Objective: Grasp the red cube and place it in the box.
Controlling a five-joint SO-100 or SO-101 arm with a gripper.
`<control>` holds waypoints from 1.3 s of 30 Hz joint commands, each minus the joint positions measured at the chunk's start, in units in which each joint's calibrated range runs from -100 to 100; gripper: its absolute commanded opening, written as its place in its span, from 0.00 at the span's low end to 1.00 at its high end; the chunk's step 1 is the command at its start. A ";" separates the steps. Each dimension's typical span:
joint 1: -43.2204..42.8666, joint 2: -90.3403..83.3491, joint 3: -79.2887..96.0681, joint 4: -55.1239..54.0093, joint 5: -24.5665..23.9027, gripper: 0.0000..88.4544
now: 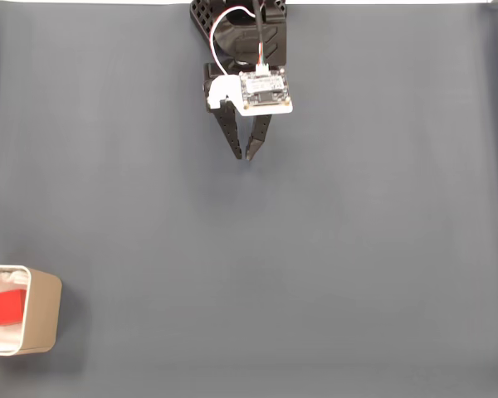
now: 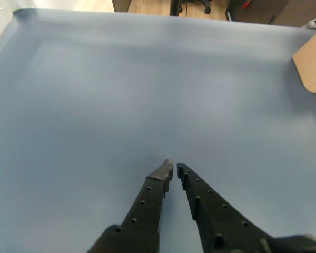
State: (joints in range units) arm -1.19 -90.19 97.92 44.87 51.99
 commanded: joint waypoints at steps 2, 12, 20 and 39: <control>0.41 -3.83 1.53 3.66 -0.73 0.00; 0.48 -6.87 1.81 13.41 -2.49 0.00; 0.48 -9.47 1.90 20.79 -3.66 0.00; 0.26 -9.64 1.90 27.75 -3.42 0.00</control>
State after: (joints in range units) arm -1.11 -99.31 99.01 71.60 48.82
